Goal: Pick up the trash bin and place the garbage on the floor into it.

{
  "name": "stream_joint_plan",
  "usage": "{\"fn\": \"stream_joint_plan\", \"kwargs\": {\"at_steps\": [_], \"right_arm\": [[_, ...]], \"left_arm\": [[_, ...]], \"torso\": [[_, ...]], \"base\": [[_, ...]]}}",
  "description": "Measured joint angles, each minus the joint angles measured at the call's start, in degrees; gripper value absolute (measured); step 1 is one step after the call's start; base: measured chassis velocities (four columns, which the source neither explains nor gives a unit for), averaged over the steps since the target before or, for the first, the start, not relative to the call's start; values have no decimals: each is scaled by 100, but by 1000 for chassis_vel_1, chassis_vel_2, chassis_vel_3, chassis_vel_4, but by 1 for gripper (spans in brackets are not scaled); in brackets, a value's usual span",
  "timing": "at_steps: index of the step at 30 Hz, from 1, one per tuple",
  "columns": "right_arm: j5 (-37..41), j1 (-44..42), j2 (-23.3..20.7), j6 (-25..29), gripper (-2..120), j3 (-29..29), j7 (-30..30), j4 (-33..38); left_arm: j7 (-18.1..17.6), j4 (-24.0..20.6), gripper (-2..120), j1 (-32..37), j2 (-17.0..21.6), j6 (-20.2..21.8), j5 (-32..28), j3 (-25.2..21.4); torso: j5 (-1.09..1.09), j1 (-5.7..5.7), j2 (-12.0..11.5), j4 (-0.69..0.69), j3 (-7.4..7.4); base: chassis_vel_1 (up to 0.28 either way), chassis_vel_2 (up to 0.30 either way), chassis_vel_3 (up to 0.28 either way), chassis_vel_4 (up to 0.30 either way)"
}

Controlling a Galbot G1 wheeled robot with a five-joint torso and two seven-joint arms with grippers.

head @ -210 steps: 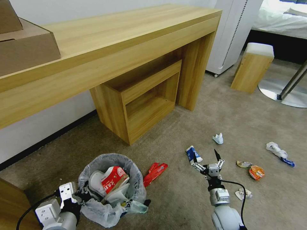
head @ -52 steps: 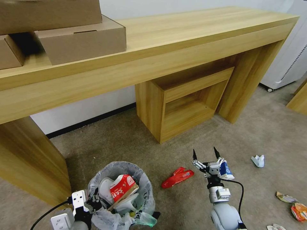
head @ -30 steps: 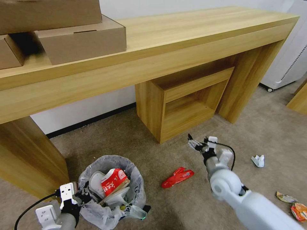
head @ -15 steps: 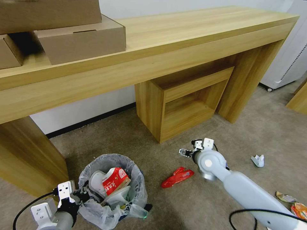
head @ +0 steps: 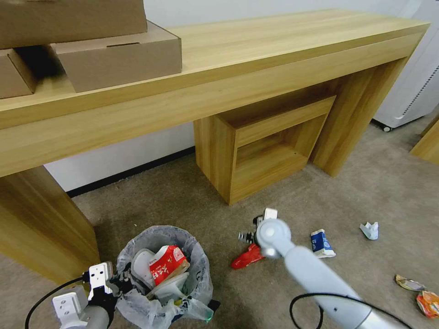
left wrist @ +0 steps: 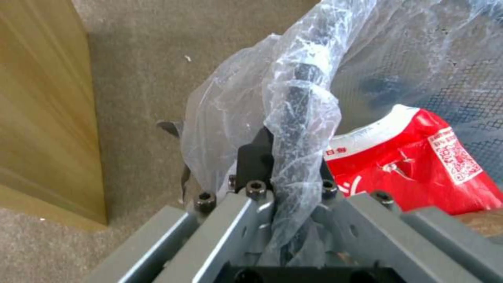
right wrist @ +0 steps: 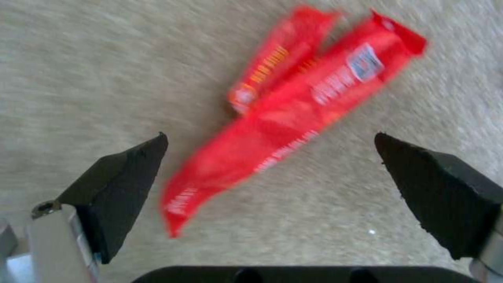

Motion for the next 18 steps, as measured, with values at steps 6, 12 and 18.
{"fn": "stream_joint_plan", "kwargs": {"at_steps": [6,12,18], "right_arm": [[-122,-52,106,64,100,128,-44,-191],[-274,-27,198,151,100,126,-130,-320],[-490,33,287,244,100,162,-297,-560]], "left_arm": [[101,35,0,-10,-40,13,149,40],[103,55,0,11,-47,17,191,97],[98,102,0,34,-69,-4,309,242]], "torso": [[1,0,0,2,0],[1,0,0,2,0],[2,-1,0,2,0]], "base": [[0,0,0,0],[0,0,0,0],[0,0,0,0]]}}
